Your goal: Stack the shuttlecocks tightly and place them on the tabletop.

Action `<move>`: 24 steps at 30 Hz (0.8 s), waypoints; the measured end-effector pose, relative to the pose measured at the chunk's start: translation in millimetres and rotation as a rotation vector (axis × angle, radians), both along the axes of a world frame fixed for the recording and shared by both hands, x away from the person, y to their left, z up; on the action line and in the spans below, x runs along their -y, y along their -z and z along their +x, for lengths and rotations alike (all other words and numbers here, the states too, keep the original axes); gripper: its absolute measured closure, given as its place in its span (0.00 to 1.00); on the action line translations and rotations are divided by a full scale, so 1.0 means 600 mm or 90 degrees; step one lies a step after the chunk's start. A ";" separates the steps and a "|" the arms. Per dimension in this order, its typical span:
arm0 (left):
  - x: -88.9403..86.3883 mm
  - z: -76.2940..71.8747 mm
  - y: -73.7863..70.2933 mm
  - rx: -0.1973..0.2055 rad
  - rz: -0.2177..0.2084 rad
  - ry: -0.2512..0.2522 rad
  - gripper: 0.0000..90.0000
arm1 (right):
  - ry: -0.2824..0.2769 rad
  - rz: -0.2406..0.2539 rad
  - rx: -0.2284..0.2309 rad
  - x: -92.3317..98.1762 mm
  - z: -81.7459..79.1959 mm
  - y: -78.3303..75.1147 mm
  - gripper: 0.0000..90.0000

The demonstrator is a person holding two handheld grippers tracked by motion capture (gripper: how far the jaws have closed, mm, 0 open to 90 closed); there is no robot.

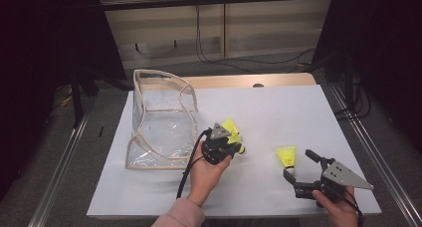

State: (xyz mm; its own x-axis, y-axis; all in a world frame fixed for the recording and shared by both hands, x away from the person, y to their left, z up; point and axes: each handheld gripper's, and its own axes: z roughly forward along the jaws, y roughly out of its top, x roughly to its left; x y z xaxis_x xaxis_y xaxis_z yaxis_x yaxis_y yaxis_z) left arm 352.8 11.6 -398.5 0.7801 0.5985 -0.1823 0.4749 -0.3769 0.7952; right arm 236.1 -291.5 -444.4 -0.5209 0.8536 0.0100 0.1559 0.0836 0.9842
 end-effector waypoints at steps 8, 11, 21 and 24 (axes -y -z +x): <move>0.009 0.001 0.009 -0.006 0.012 -0.009 0.96 | 0.001 0.000 0.000 -0.001 -0.001 -0.001 0.03; 0.008 0.004 0.009 0.001 0.021 -0.006 0.94 | -0.002 0.003 -0.001 0.000 -0.001 -0.001 0.03; 0.019 0.009 0.013 0.026 0.020 -0.024 0.91 | -0.002 0.004 -0.002 -0.001 -0.001 -0.001 0.03; 0.028 0.011 0.018 0.025 0.007 -0.026 0.90 | 0.000 0.002 0.000 0.000 -0.001 -0.001 0.02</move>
State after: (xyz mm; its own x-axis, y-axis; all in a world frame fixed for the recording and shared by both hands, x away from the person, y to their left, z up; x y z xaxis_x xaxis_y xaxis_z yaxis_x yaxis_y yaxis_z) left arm 359.4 -5.3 -409.6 0.7618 0.6313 -0.1452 0.4583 -0.3669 0.8095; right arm 235.6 -291.3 -444.0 -0.5212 0.8533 0.0135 0.1563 0.0799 0.9845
